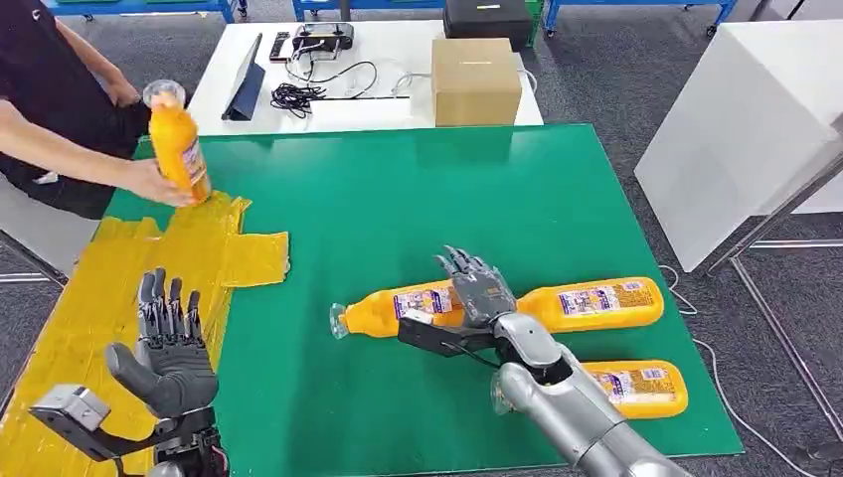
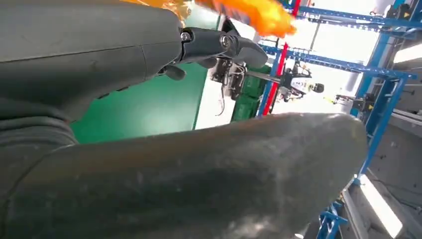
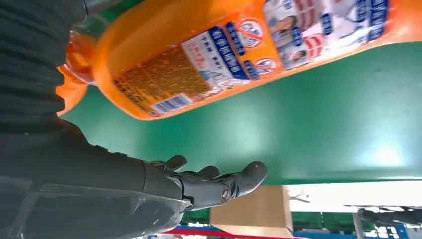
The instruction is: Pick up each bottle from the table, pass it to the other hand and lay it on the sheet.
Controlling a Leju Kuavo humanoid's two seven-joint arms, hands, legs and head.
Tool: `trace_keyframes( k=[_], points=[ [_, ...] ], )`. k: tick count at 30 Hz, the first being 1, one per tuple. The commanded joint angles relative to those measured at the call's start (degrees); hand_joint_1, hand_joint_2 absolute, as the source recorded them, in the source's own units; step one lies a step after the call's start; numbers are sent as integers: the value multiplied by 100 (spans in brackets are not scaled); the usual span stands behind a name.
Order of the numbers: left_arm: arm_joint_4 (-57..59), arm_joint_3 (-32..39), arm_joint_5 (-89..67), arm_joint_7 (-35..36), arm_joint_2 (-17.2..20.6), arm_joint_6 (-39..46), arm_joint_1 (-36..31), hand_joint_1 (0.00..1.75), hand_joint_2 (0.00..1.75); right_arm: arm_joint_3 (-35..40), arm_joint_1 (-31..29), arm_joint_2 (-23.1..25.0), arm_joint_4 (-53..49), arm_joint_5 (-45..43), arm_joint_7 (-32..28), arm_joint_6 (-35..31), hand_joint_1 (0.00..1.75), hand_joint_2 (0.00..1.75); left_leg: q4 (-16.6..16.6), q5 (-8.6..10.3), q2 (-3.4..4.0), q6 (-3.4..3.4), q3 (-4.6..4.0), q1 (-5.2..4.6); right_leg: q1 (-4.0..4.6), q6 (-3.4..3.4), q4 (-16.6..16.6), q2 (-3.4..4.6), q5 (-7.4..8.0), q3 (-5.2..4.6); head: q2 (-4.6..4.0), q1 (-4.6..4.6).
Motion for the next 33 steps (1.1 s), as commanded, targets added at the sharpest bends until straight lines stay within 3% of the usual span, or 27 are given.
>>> trace_keyframes(
  k=[1,12,18,20,21,33],
  points=[
    [220,25,166,-48,43,-7,-60,0,0,397,-406,-4,796,-118,-106,12,0,175,-5,-1,10,-3,10,0,0,3,-8,6,2,9,0,0],
    [153,-111,298,133,94,129,-264,0,0,993,-893,269,1890,-162,274,641,0,175,-2,1,6,-3,4,-1,-1,1,-2,4,2,2,0,0],
    [240,-196,394,167,141,97,-356,0,0,1044,-1026,393,2647,-247,195,742,5,175,-8,2,10,-4,14,6,3,4,-14,6,6,14,0,-2],
    [311,-267,440,171,170,76,-427,0,0,1009,-1072,439,3025,-297,108,814,138,175,-8,4,1,-4,16,5,2,3,-13,-3,4,17,0,2],
    [320,-272,439,171,168,79,-437,0,0,1005,-1064,427,3054,-302,87,813,173,175,-12,6,-3,-4,22,4,1,3,-16,-8,5,24,0,0],
    [282,-310,515,174,213,46,-373,0,0,810,-890,483,3188,-435,-36,653,175,175,-13,5,-12,-3,76,3,1,-2,-19,-15,2,16,0,0]
  ],
)
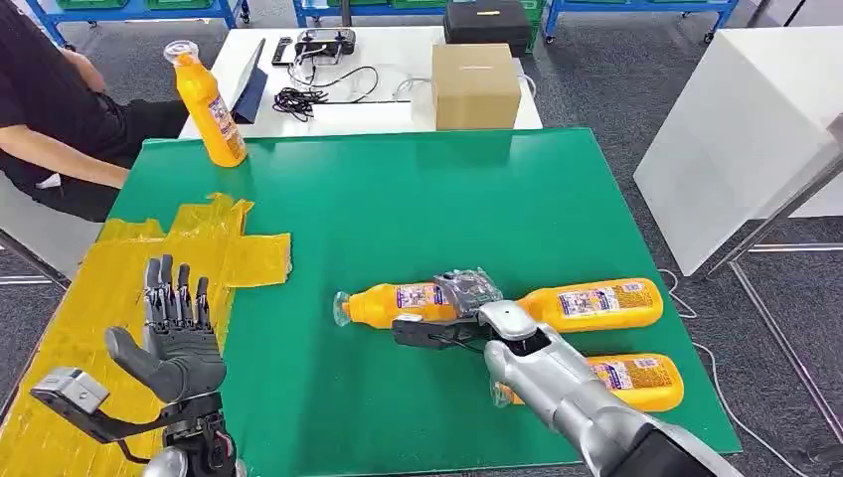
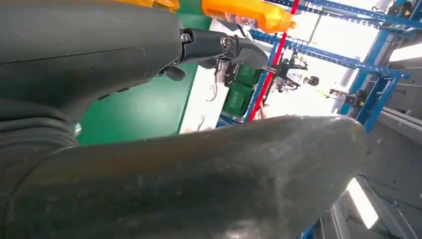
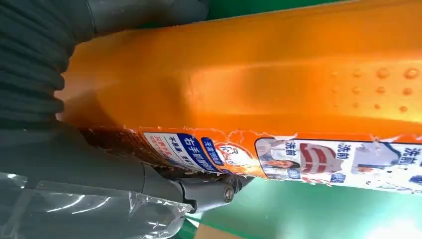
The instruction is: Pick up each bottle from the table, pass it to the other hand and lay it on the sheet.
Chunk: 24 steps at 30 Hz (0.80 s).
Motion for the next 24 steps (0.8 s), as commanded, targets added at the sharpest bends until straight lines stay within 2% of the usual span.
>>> trace_keyframes(
  k=[1,6,7,9,12,17,24],
  points=[
    [231,-101,70,51,181,-62,-44,0,0,-70,330,37,573,-137,-12,-180,175,175,-17,16,-14,-4,0,6,6,2,-25,-18,14,10,0,0],
    [123,-8,101,51,152,-180,124,0,0,-526,730,-8,-354,-342,-228,-1065,175,175,-9,4,-5,-3,21,3,3,1,-13,-8,4,29,0,2],
    [52,42,122,59,128,-228,211,0,0,-696,1014,-49,-1052,-369,-315,-1401,175,175,-18,14,-7,-7,3,8,8,2,-27,-12,15,15,0,0],
    [-17,128,167,82,61,-318,367,0,0,-742,1495,-218,-2350,-67,-168,-1844,175,175,-4,2,-5,-3,13,3,2,3,-7,-8,1,68,0,2],
    [-157,203,148,-13,2,-391,559,0,0,-699,1982,-291,-3642,207,-103,-2076,175,175,1,-3,8,-4,2,3,3,3,-1,5,0,63,0,2],
    [-198,196,145,-6,-16,-395,540,0,0,-675,2007,-281,-3743,269,-28,-2069,175,175,5,-2,-7,-5,-43,3,4,5,2,-11,-3,25,0,0],
    [-183,203,144,-3,-14,-391,529,0,0,-701,1984,-289,-3675,253,-64,-2096,175,175,0,3,2,-2,-56,2,2,6,1,-1,3,9,0,0]
  ],
)
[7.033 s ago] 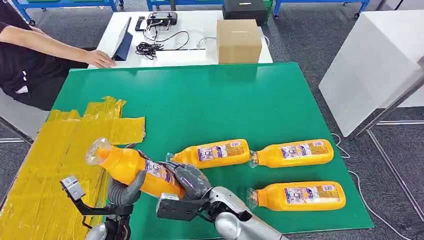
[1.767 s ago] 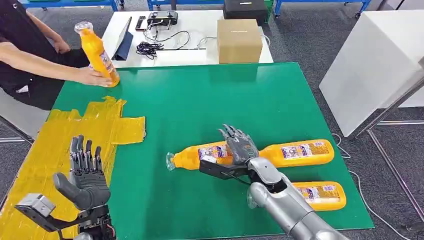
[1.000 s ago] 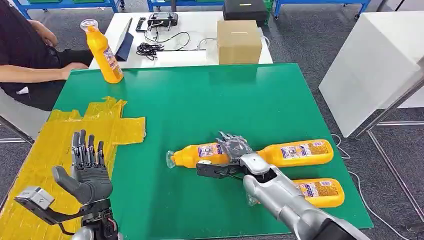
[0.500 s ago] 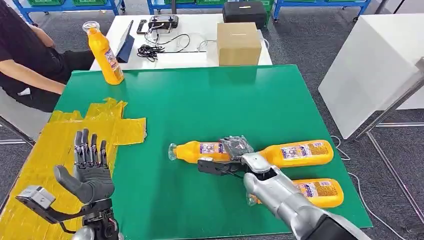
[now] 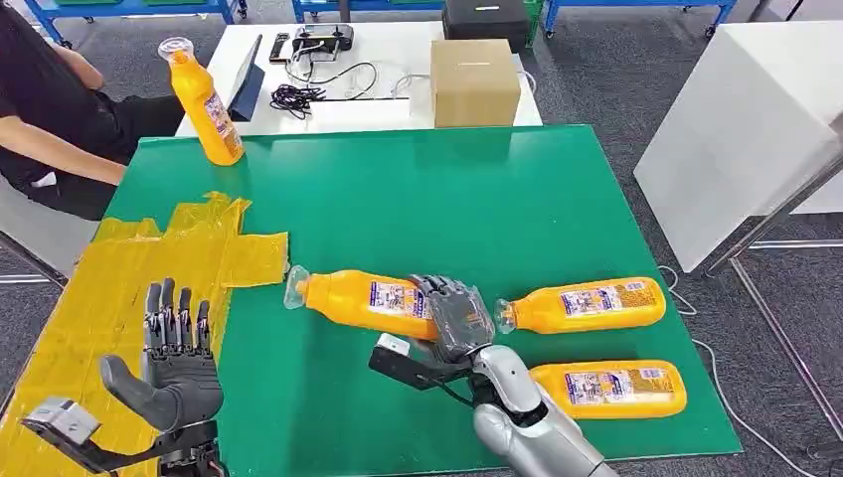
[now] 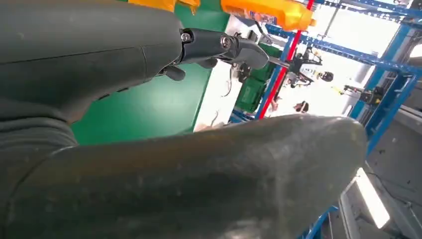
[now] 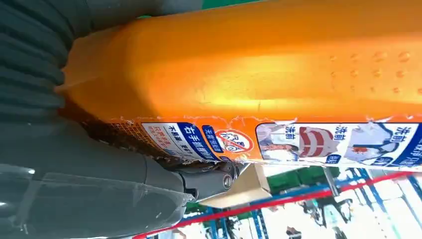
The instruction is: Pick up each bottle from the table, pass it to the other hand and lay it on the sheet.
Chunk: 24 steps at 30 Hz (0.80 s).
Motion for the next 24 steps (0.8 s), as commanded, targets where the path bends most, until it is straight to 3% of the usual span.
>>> trace_keyframes(
  k=[1,2,3,7,12,24],
  points=[
    [64,107,8,25,-28,2,-59,0,0,-74,-3,-164,-349,-27,5,-24,175,175,0,0,0,0,-2,-3,-3,4,-1,-2,0,-1,0,0],
    [64,107,8,25,-28,2,-59,0,0,-74,-3,-164,-349,-27,5,-24,175,175,1,0,0,-1,-2,-2,-2,4,-2,-2,0,1,0,0],
    [64,107,8,25,-28,2,-59,0,175,-74,-3,-164,-349,-27,5,-24,175,175,0,0,2,-1,-3,-2,-1,4,-2,0,1,0,0,2],
    [197,272,371,31,-42,-485,214,0,175,-53,593,-279,-1133,-151,-795,-543,175,175,-5,-2,-4,-3,5,-1,0,4,-10,-7,-2,11,0,2],
    [159,336,400,-8,-123,-682,334,0,175,175,752,-229,-1657,-157,-850,-648,175,175,0,-7,3,-3,-5,-3,-4,1,0,2,-5,-4,0,2],
    [716,-498,716,108,352,-911,-39,0,175,418,-59,402,-601,-722,-801,-557,175,175,-9,4,13,-6,-13,-2,-1,1,-7,10,5,-16,0,0]
  ],
)
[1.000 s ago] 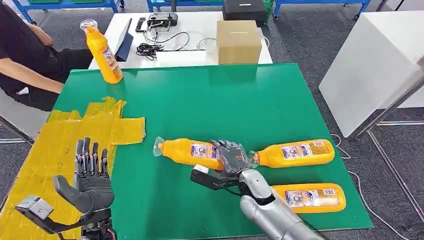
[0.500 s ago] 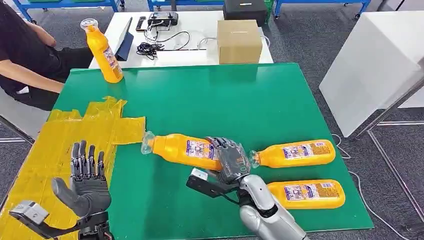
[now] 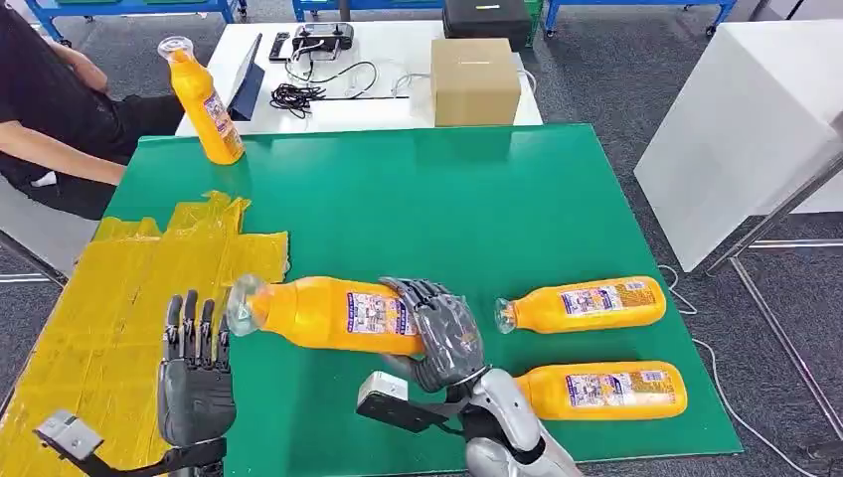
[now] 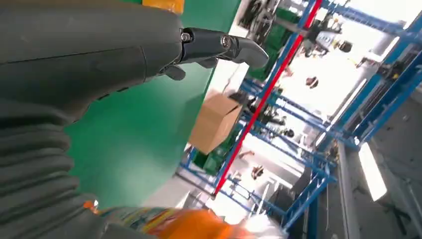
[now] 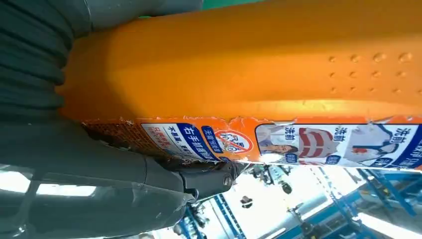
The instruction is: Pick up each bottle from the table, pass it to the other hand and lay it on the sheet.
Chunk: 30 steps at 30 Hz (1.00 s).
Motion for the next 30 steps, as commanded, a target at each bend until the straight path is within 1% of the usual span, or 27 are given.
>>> trace_keyframes(
  k=[1,7,10,15,17,21,22,25,30],
  points=[
    [612,-452,306,37,396,-55,-308,0,175,314,-682,296,751,-310,75,91,175,175,-9,2,9,-3,12,-1,-2,2,-8,7,3,10,0,0],
    [729,-687,330,51,447,-128,-445,0,175,290,-935,422,1286,-539,193,213,175,175,-12,1,8,-4,18,1,0,3,-13,6,3,18,0,-2],
    [774,-817,310,101,397,-246,-583,0,175,257,-1139,528,1471,-659,245,324,175,175,-7,4,7,-3,5,-1,-2,3,-5,5,5,5,0,-2],
    [789,-929,351,101,407,-421,-660,0,175,527,-1447,818,1897,-712,319,585,175,175,-5,3,21,-5,4,1,0,1,-4,18,7,0,0,0],
    [721,-896,383,67,387,-468,-665,0,175,693,-1493,942,2087,-690,403,666,175,175,-6,1,13,-4,5,-1,-2,1,-3,11,3,3,0,0],
    [626,-837,399,63,366,-504,-632,0,175,901,-1510,979,2243,-532,493,646,175,175,-8,0,10,-5,10,1,0,2,-7,8,1,8,0,-2],
    [570,-793,514,61,409,-530,-570,0,175,1021,-1503,978,2263,-398,553,660,175,175,-5,0,7,-3,5,-1,-1,2,-3,6,0,4,0,0],
    [539,-764,560,50,465,-553,-500,0,175,1053,-1477,985,2264,-371,580,641,175,175,-9,-3,19,-4,14,4,3,3,-11,16,3,13,0,0],
    [231,-207,875,-130,345,-551,-337,0,175,1498,-1416,990,2089,-96,556,847,175,175,-4,-1,12,-4,1,3,1,2,-3,10,2,0,0,0]
  ],
)
